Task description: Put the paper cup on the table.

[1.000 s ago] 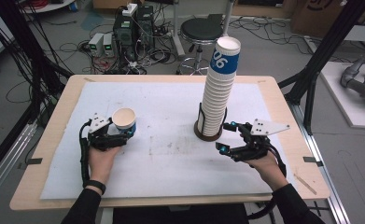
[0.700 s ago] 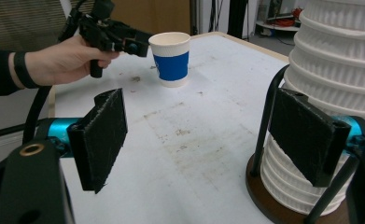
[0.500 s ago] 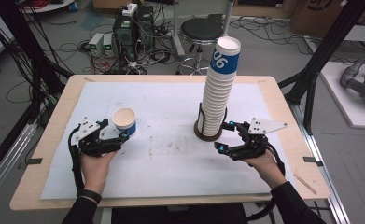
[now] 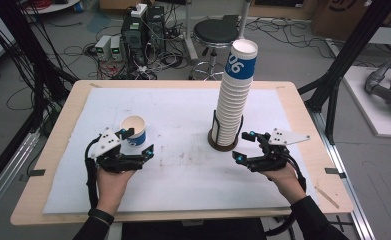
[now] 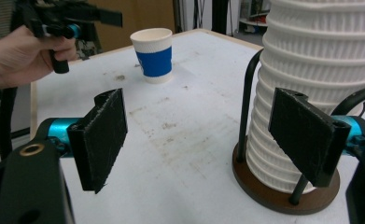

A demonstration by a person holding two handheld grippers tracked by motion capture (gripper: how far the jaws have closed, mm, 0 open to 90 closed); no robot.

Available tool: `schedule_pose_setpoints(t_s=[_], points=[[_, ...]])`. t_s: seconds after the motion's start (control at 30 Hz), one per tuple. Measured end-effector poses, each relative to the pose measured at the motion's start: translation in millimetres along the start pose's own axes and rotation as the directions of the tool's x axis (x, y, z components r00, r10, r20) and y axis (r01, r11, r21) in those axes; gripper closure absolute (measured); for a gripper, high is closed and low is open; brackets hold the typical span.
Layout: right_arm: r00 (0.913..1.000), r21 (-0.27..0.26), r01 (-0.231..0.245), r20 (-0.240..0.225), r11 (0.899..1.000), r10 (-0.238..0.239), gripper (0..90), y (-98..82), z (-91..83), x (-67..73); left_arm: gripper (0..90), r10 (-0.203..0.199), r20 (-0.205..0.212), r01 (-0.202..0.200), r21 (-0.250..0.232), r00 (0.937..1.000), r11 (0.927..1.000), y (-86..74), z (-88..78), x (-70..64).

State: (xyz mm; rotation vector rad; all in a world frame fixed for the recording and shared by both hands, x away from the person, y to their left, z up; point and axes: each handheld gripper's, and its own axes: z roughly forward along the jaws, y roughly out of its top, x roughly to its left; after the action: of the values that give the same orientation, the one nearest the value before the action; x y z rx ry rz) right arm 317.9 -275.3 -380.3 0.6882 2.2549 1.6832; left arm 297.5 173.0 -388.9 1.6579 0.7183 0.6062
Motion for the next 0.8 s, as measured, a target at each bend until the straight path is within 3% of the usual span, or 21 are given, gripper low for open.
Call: schedule_pose_setpoints(t_s=[0.07, 0.27, 0.33, 0.8], points=[[1.0000, 0.004, 0.002, 0.003, 1.000, -0.002, 20.0, -1.3, 0.7, 1.4, 10.4, 0.041, 0.019, -0.041, 0.014, 0.9990, 0.9991, 1.1, 6.6, -7.5], [0.9995, 0.023, 0.025, 0.020, 0.999, -0.026, 20.0, -2.7, -2.4, 7.4, 10.5, 0.042, 0.117, -0.048, 0.056, 0.9922, 0.9973, -2.3, 20.6, -17.5], [0.9992, 0.022, 0.031, 0.023, 0.999, -0.032, 20.1, -2.7, -4.4, 8.7, 10.5, 0.040, 0.120, -0.049, 0.078, 0.9920, 0.9958, -4.1, 22.3, -18.3], [0.9987, 0.001, 0.020, 0.046, 1.000, -0.020, 20.0, -2.2, -7.8, 5.3, 10.5, 0.013, 0.138, -0.027, 0.101, 0.9904, 0.9945, -8.2, 26.3, -18.8]])
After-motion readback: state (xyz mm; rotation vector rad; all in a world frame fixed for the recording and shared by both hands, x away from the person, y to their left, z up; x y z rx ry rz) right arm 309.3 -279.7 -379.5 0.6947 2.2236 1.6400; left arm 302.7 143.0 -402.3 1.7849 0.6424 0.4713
